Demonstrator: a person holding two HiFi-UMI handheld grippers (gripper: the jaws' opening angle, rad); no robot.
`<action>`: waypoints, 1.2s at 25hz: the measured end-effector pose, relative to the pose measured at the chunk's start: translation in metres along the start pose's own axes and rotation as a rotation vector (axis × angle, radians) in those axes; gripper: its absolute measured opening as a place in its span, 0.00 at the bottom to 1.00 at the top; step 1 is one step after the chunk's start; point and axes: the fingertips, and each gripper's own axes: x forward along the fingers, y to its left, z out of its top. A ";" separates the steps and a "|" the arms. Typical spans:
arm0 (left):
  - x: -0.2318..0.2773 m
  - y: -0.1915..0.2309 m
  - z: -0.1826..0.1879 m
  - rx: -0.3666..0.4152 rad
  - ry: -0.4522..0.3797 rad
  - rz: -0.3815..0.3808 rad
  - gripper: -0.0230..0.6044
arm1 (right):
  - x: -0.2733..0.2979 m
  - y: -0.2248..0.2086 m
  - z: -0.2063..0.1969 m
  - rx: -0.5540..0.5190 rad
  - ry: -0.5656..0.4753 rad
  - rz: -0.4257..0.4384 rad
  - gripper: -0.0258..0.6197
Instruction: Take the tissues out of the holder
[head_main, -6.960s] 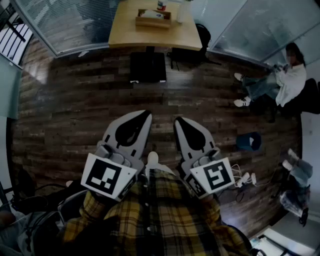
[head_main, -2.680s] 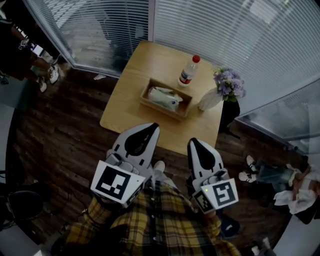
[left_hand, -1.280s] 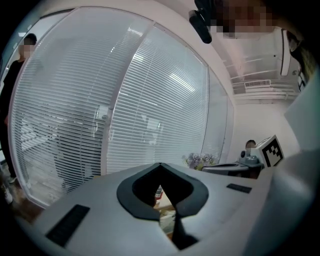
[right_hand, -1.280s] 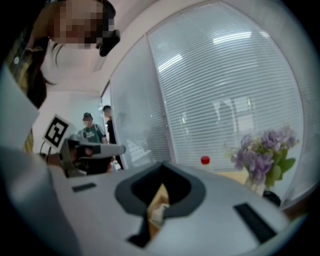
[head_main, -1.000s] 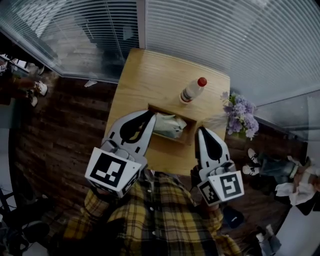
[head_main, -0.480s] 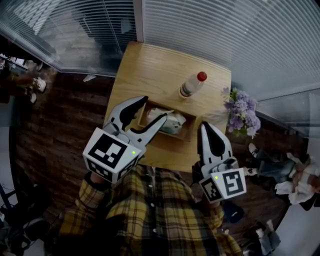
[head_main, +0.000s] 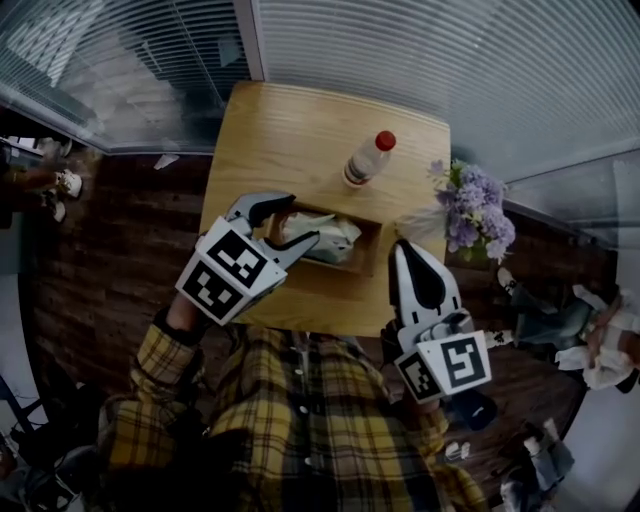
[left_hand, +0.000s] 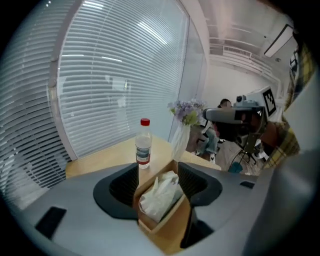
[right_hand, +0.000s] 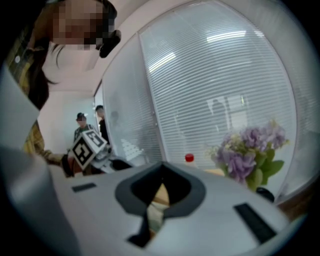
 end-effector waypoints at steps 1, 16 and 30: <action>0.005 0.000 -0.004 0.014 0.027 -0.016 0.42 | 0.000 -0.001 -0.001 0.002 0.001 -0.004 0.06; 0.074 -0.023 -0.068 0.293 0.390 -0.218 0.42 | -0.017 -0.016 -0.009 0.035 0.004 -0.079 0.06; 0.113 -0.032 -0.116 0.445 0.606 -0.322 0.42 | -0.030 -0.031 -0.016 0.061 0.008 -0.143 0.06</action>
